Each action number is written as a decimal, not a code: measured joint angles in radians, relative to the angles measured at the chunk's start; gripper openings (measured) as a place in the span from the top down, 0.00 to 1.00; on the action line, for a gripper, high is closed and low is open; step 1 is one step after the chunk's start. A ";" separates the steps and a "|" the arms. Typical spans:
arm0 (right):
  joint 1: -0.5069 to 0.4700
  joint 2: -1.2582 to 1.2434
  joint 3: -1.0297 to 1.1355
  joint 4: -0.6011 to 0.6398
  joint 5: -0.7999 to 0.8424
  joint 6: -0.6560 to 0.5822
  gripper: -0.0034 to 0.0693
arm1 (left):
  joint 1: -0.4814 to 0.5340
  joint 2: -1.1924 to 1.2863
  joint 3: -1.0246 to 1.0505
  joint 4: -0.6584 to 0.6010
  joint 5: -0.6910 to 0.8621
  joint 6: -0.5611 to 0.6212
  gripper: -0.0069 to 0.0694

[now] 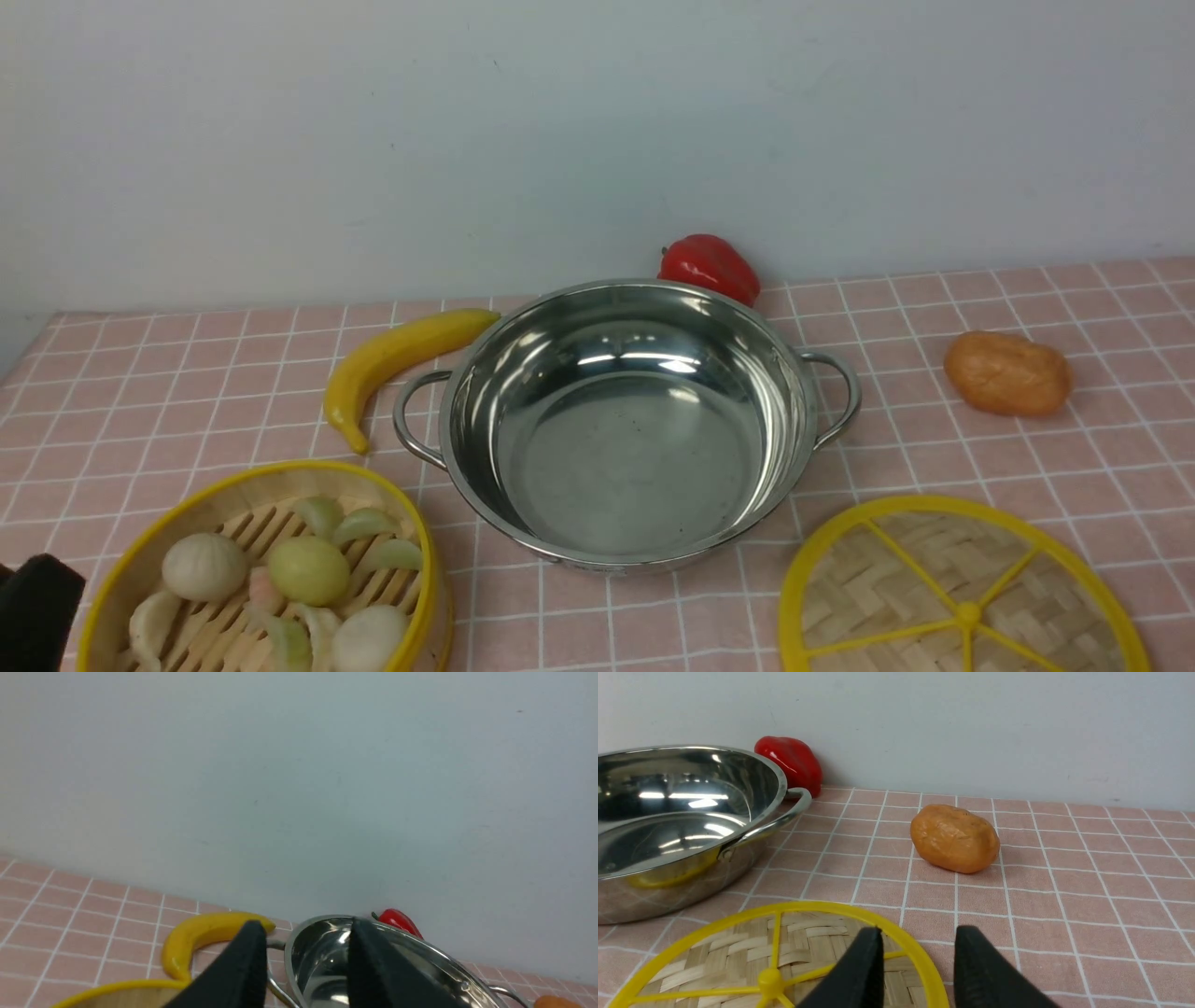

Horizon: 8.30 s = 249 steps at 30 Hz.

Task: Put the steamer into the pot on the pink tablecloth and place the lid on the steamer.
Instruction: 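Grasp the rim of the steamer basket holding the buns with the left gripper, then place the bamboo steamer basket with dumplings into the steel pot with the left gripper, then move the gripper down to the bamboo steamer lid and grasp its center knob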

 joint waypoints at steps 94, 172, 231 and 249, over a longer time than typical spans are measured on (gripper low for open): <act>0.000 0.000 0.000 0.000 -0.001 0.001 0.62 | -0.162 1.408 -0.597 0.784 0.891 0.135 0.87; 0.000 0.000 0.000 0.000 -0.001 0.002 0.62 | -0.675 2.036 -1.451 0.795 0.854 0.356 0.87; 0.000 0.000 0.000 0.000 -0.001 0.002 0.62 | -0.668 1.471 -1.578 0.753 0.743 -0.151 0.88; 0.000 0.000 0.000 0.000 -0.001 0.002 0.62 | 0.057 0.401 0.067 0.252 -0.182 -0.100 0.84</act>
